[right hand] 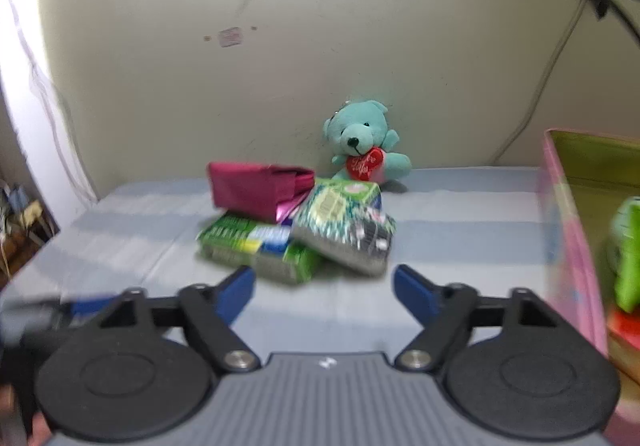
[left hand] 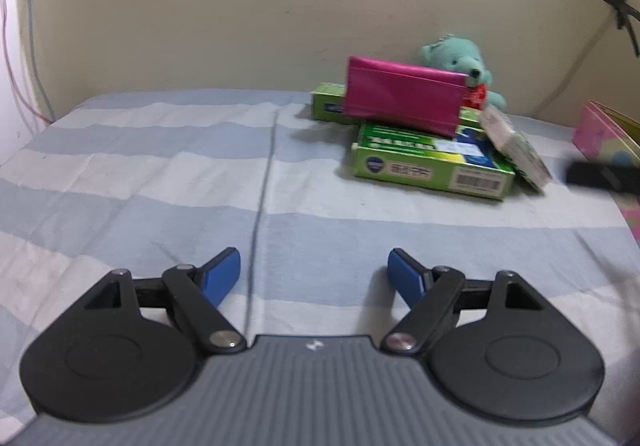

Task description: Organize objects

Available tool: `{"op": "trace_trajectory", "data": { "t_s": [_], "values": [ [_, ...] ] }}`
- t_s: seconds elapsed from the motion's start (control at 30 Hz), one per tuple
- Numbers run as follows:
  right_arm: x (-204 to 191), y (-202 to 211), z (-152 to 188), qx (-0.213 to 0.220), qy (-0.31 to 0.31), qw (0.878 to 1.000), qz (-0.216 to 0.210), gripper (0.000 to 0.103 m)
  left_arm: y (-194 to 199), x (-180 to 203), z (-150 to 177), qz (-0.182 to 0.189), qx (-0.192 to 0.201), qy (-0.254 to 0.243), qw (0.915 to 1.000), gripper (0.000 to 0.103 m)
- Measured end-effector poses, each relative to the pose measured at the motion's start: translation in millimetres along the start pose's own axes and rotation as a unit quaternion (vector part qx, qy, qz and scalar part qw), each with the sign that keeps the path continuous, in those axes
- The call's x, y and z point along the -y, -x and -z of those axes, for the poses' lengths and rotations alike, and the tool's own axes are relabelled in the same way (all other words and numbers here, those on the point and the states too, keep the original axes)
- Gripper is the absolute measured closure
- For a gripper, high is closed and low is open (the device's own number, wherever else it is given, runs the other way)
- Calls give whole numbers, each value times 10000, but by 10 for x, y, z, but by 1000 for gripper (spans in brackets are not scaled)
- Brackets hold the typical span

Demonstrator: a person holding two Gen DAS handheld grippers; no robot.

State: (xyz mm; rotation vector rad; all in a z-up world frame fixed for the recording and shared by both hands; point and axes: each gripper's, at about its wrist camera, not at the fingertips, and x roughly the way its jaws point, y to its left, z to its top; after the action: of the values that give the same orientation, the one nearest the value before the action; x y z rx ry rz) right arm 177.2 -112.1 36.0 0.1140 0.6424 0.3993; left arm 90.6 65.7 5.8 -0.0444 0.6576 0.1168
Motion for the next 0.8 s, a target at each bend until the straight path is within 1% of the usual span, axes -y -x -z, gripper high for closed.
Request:
{"op": "trace_trajectory", "data": {
  "t_s": [0.03, 0.07, 0.17, 0.23, 0.27, 0.3, 0.33, 0.37, 0.43, 0.53, 0.6, 0.67, 0.73, 0.8],
  "values": [
    [53, -116, -61, -31, -111, 9998, -152, 9, 3, 12, 3, 11, -1, -31, 10000, 20],
    [77, -236, -118, -81, -276, 9994, -216, 8, -4, 17, 5, 16, -6, -41, 10000, 20],
    [162, -571, -249, -222, -710, 9972, -111, 8, -12, -1, -4, 105, -35, -10, 9999, 16],
    [242, -758, -273, -406, -958, 9944, -158, 8, -31, 0, -11, 126, -51, -8, 9999, 15],
    [290, -841, -261, -543, -1110, 9921, -222, 9, -45, 5, -15, 129, -56, -19, 9999, 15],
    [328, -894, -234, -590, -1229, 9902, -314, 10, -43, 9, -16, 133, -57, -27, 9999, 15],
    [323, -885, -225, -510, -1181, 9913, -294, 22, -39, 8, -16, 147, -54, -23, 9999, 15],
    [302, -866, -208, -553, -1103, 9919, -287, 22, -33, 3, -17, 176, -48, -4, 9998, 15],
    [224, -742, -155, -503, -954, 9937, -313, 23, -22, -10, -21, 296, -28, 77, 9995, 15],
    [9, -413, 32, -478, -179, 9985, -201, 22, 21, -18, -22, 519, 76, 155, 9985, 17],
    [-95, -126, 250, -523, 297, 9980, -177, 22, 58, -2, -14, 918, 74, 201, 9956, 17],
    [-150, 156, 468, -550, 611, 9966, -86, 22, 83, 52, 11, 1315, 12, 155, 9912, 17],
    [-173, 454, 704, -519, 837, 9951, 52, 21, 128, 151, 46, 1624, -2, -10, 9867, 18],
    [-162, 718, 913, -469, 949, 9941, 238, 21, 212, 305, 101, 1854, 30, -255, 9823, 18]
  ]
}}
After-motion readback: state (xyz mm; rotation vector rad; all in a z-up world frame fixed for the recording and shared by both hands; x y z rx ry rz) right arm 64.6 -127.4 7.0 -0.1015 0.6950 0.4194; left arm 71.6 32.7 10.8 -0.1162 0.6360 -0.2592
